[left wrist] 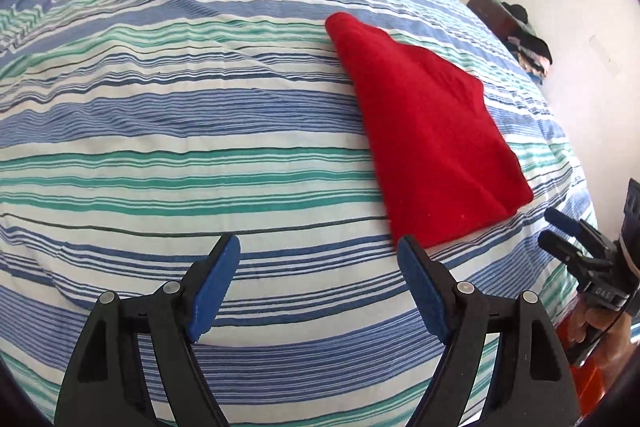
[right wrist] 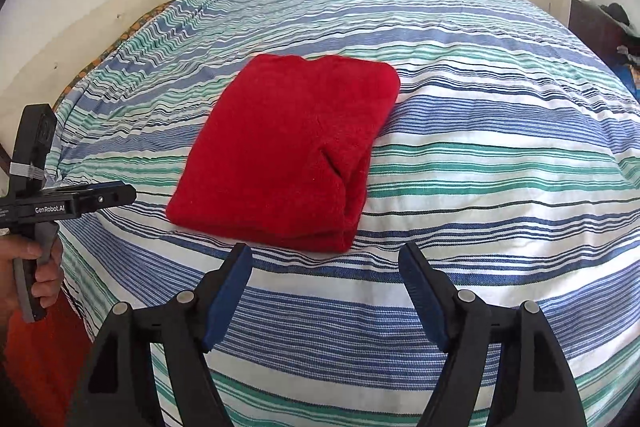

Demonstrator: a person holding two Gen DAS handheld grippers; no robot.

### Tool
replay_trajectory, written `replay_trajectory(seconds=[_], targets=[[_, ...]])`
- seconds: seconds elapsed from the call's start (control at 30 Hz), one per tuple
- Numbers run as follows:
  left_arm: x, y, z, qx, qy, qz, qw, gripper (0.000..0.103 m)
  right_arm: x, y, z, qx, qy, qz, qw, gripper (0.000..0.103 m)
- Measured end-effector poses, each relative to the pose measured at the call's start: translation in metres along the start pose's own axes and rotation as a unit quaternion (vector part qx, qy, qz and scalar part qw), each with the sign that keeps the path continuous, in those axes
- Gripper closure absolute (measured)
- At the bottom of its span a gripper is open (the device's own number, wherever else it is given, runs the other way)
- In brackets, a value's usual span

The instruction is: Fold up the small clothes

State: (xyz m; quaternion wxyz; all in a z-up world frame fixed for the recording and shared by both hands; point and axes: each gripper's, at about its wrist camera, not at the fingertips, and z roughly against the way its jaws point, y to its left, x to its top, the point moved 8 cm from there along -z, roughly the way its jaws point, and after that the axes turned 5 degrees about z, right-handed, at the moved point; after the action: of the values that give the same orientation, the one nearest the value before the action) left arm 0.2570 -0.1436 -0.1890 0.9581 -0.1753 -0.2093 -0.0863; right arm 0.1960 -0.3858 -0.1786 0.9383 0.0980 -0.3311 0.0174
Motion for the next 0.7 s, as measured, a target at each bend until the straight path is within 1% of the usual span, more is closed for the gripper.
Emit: replay_trajectory(seconds=[0.13,0.2,0.27,0.33,0.47,0.5,0.53,0.6,0.67,0.7], targets=[[0.003,0.012,0.007,-0.029,0.003,0.038,0.9989,0.021,-0.017,0.001,0.01,-0.004,-0.013,-0.011,1.0,0.028],[0.007,0.011,0.006,-0.039,0.001,0.048,0.9981,0.021,-0.029,-0.003,0.014,-0.008,-0.02,-0.032,0.999,0.028],[0.008,0.012,0.007,-0.045,0.0,0.054,0.9975,0.021,-0.039,-0.006,0.013,-0.005,-0.017,-0.054,0.998,0.028],[0.01,0.01,0.006,-0.052,0.002,0.058,0.9969,0.021,-0.04,-0.006,0.012,-0.002,-0.013,-0.061,0.998,0.028],[0.012,0.005,0.002,-0.071,0.007,0.064,0.9954,0.021,-0.032,-0.003,0.012,0.013,-0.019,-0.058,0.998,0.028],[0.015,0.001,-0.001,-0.079,0.01,0.068,0.9945,0.021,-0.028,-0.002,0.011,0.025,-0.019,-0.064,0.997,0.028],[0.019,-0.002,-0.006,-0.087,0.013,0.073,0.9935,0.021,-0.022,-0.001,0.008,0.047,-0.018,-0.072,0.996,0.028],[0.032,-0.013,-0.017,-0.102,0.017,0.074,0.9918,0.021,-0.002,-0.005,0.003,0.087,-0.023,-0.096,0.991,0.027],[0.044,-0.025,-0.033,-0.11,0.024,0.068,0.9913,0.02,0.024,-0.017,-0.01,0.126,-0.016,-0.134,0.983,0.022],[0.049,-0.032,-0.043,-0.115,0.033,0.067,0.9905,0.02,0.037,-0.024,-0.018,0.14,-0.016,-0.152,0.978,0.022]])
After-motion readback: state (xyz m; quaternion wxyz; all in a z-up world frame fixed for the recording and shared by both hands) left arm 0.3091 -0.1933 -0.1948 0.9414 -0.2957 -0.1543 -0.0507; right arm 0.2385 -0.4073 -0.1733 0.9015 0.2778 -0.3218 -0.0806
